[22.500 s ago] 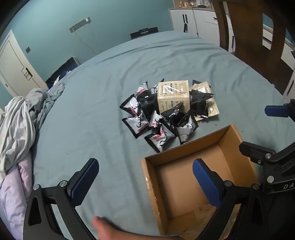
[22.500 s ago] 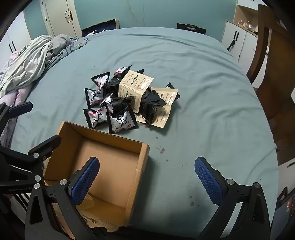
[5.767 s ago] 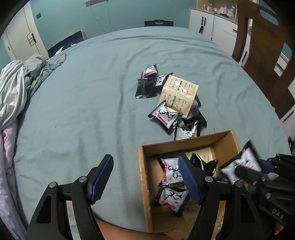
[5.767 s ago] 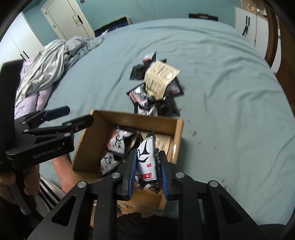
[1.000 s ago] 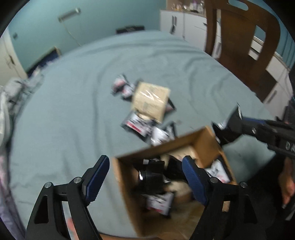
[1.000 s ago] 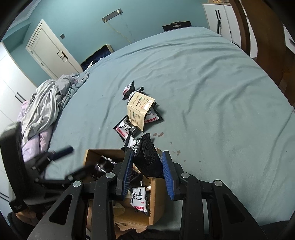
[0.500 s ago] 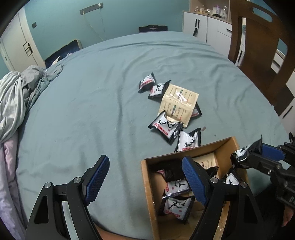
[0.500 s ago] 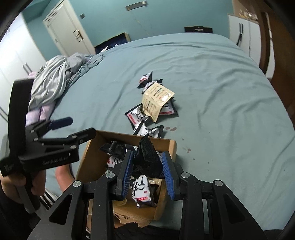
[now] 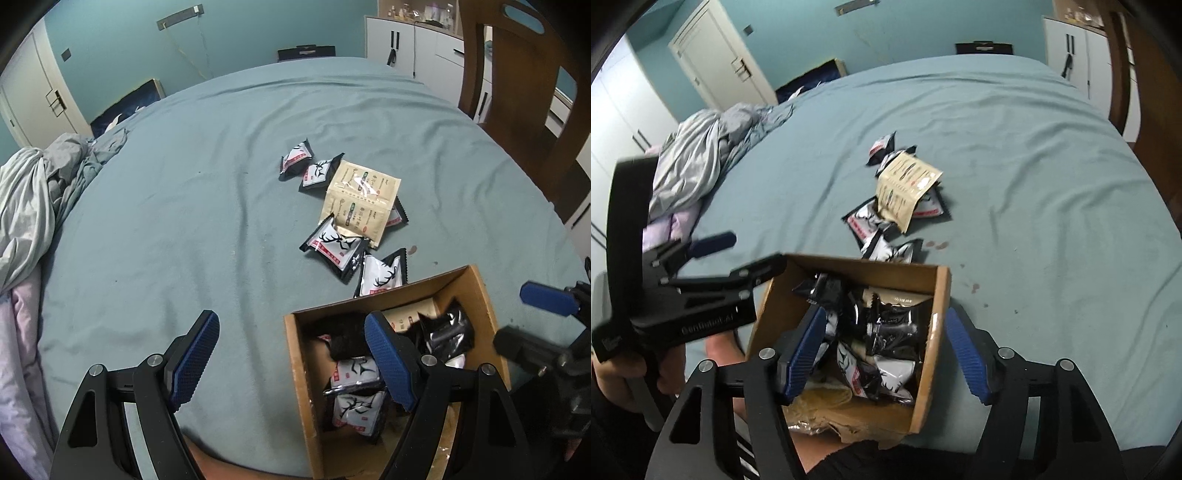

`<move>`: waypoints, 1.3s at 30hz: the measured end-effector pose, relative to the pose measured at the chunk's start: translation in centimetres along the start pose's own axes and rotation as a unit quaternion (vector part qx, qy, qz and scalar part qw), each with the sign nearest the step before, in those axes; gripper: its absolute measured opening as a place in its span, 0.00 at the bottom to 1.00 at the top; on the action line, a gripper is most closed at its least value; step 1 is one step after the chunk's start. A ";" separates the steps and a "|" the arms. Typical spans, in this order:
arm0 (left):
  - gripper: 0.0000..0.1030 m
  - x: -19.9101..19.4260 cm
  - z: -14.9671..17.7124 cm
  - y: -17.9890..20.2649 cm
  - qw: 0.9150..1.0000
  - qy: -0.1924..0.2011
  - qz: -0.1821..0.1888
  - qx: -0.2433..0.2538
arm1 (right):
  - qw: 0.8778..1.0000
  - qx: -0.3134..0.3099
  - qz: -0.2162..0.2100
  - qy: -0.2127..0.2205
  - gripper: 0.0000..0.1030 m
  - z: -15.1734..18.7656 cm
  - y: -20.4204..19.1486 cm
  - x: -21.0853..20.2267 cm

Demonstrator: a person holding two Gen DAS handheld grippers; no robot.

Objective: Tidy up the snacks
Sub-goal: 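Move both open tools back over the snack pile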

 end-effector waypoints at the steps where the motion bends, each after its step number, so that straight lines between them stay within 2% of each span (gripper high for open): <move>1: 0.80 0.0 0.0 0.0 1.000 0.000 -0.001 0.001 | 1.000 0.007 -0.003 0.002 0.66 0.0 0.2 -0.1; 11: 0.80 -0.4 0.0 0.1 1.000 0.005 0.000 0.001 | 0.998 0.059 -0.008 0.017 0.66 -0.1 1.7 -1.0; 15: 0.80 -0.5 0.0 0.3 1.000 0.000 0.003 0.002 | 0.998 0.052 0.009 0.024 0.66 0.0 1.4 -1.4; 21: 0.80 -0.8 -0.1 0.5 1.000 -0.006 0.009 0.002 | 0.999 0.033 0.013 0.021 0.66 -0.6 0.8 -1.2; 28: 0.80 -1.8 -0.5 0.5 1.000 0.005 0.018 -0.013 | 1.000 0.026 0.015 0.003 0.66 -3.0 1.7 0.1; 39: 0.80 -1.0 -1.1 0.4 0.999 -0.012 0.039 -0.020 | 0.996 0.079 -0.011 -0.040 0.66 -8.7 4.8 3.0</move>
Point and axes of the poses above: each gripper's, at about its wrist camera, not at the fingertips, and x roughly the way its jaws point, y to its right, z to its underside, the point moved 5 cm from there along x, roughly the way its jaws point, and after that the axes turned 12 degrees about -y, right-handed, at the moved point
